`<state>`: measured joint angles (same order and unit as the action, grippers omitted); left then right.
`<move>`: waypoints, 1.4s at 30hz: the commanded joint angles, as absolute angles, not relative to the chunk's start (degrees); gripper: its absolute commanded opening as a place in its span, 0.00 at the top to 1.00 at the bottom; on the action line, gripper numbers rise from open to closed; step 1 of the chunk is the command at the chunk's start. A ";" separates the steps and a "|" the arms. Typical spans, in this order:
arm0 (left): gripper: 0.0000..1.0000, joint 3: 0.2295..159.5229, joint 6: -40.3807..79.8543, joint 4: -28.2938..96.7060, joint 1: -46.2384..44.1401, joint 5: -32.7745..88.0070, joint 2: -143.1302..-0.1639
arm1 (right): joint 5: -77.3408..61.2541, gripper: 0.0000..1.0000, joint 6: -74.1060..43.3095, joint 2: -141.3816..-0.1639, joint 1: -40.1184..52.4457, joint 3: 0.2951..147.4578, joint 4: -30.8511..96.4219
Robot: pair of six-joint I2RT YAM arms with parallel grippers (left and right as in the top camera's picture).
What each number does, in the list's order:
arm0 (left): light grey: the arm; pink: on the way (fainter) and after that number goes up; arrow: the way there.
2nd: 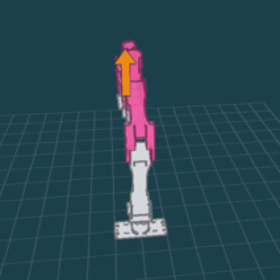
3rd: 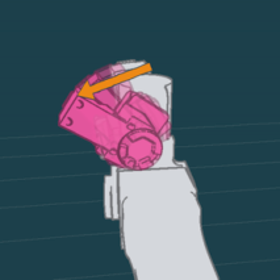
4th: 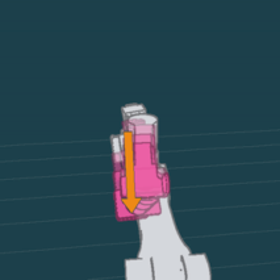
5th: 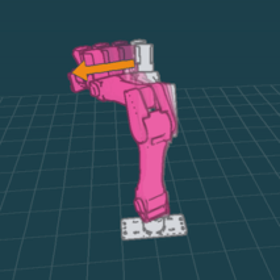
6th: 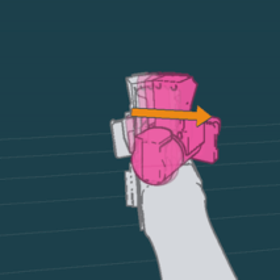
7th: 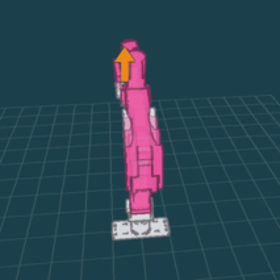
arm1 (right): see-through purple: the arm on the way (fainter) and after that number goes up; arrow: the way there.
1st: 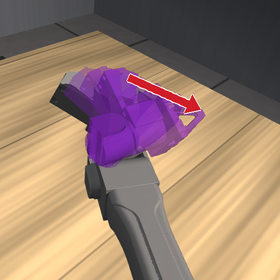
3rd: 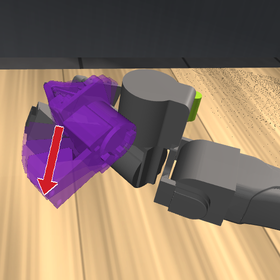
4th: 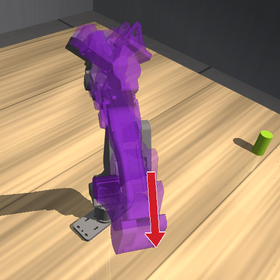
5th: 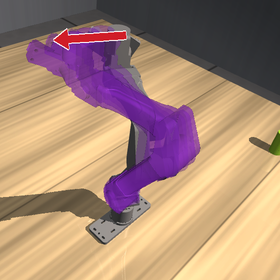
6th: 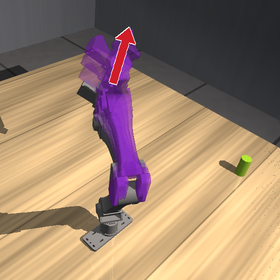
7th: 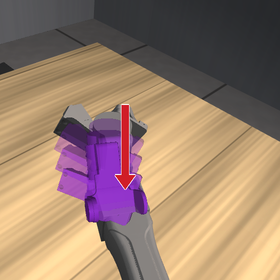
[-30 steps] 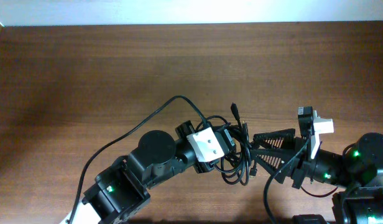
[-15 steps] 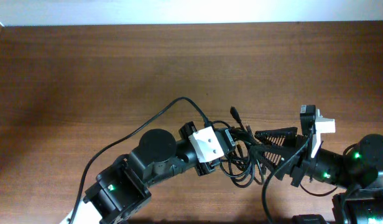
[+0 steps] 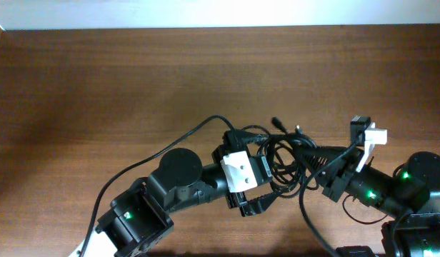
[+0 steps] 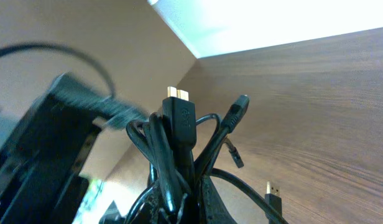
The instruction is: Untangle cables
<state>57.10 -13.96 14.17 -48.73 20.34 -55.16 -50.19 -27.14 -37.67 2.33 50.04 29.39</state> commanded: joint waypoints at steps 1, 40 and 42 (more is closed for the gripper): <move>0.01 58.02 -14.20 14.22 -48.86 24.99 -54.24 | -41.78 0.96 -39.81 -37.50 2.22 50.17 28.99; 0.49 58.02 -24.12 12.05 -62.08 -11.90 -63.33 | -53.45 0.96 -57.34 -42.33 2.24 50.17 31.11; 0.88 58.02 -24.12 12.03 -62.08 -11.88 -63.31 | -53.69 0.96 -57.25 -42.33 2.24 50.17 31.11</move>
